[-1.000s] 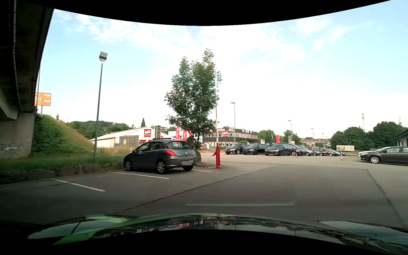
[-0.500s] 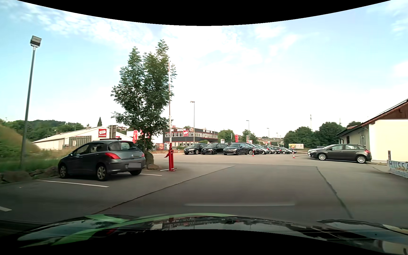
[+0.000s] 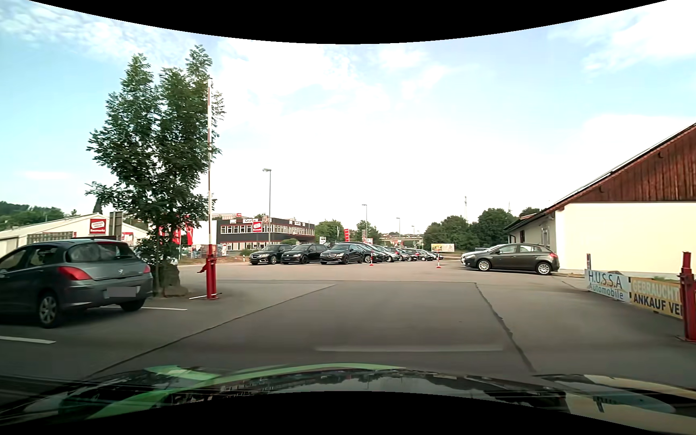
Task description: Follow the waypoints while adhering to traffic rules and regulations
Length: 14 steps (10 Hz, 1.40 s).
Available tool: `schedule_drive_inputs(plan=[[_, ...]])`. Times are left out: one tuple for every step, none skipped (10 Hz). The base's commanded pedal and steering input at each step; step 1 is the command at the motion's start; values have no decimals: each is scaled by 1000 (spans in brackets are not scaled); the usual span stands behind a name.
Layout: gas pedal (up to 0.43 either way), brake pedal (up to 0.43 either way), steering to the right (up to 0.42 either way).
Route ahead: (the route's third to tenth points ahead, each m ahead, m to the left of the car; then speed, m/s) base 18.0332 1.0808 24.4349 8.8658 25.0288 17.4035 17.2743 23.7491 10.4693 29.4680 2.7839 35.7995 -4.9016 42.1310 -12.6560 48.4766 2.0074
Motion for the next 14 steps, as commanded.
schedule_drive_inputs(plan=[[0, 0, 499], [0, 0, 459], [0, 0, 402], [0, 0, 327], [0, 0, 259], [0, 0, 212], [0, 0, 184], [0, 0, 165], [0, 0, 147], [0, 0, 136], [0, 0, 123], [0, 0, 111], [0, 0, 101], [0, 0, 85]])
